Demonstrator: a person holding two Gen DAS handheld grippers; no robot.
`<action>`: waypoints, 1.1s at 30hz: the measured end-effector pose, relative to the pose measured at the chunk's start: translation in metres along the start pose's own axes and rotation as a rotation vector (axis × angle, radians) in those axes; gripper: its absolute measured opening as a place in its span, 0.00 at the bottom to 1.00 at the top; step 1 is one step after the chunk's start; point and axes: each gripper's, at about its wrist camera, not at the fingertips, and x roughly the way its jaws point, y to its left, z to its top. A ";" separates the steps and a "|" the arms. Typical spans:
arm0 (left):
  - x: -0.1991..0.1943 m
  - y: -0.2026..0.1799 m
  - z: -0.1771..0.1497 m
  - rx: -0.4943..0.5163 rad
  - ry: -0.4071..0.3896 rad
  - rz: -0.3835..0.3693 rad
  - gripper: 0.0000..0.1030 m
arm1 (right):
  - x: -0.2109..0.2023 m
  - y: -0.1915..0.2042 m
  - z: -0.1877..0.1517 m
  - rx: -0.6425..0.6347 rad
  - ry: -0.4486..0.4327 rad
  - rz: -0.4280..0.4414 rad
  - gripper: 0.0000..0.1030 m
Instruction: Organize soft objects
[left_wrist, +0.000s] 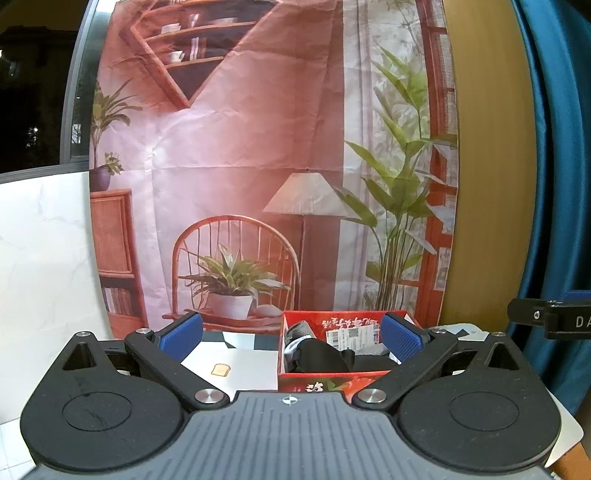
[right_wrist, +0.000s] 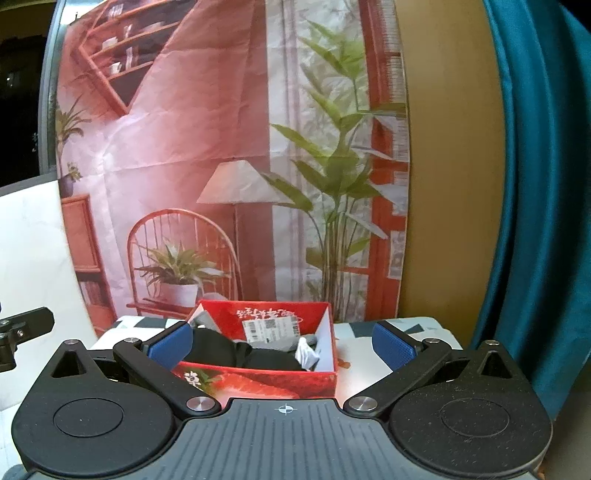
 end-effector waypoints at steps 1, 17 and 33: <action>0.000 -0.001 -0.001 0.004 0.001 0.002 1.00 | 0.001 -0.001 0.000 -0.002 0.000 -0.002 1.00; 0.002 0.004 -0.003 -0.015 0.024 -0.007 1.00 | 0.008 -0.003 -0.002 -0.002 0.013 -0.033 1.00; 0.005 0.004 -0.007 -0.035 0.048 -0.008 1.00 | 0.012 -0.005 -0.008 0.000 0.025 -0.034 1.00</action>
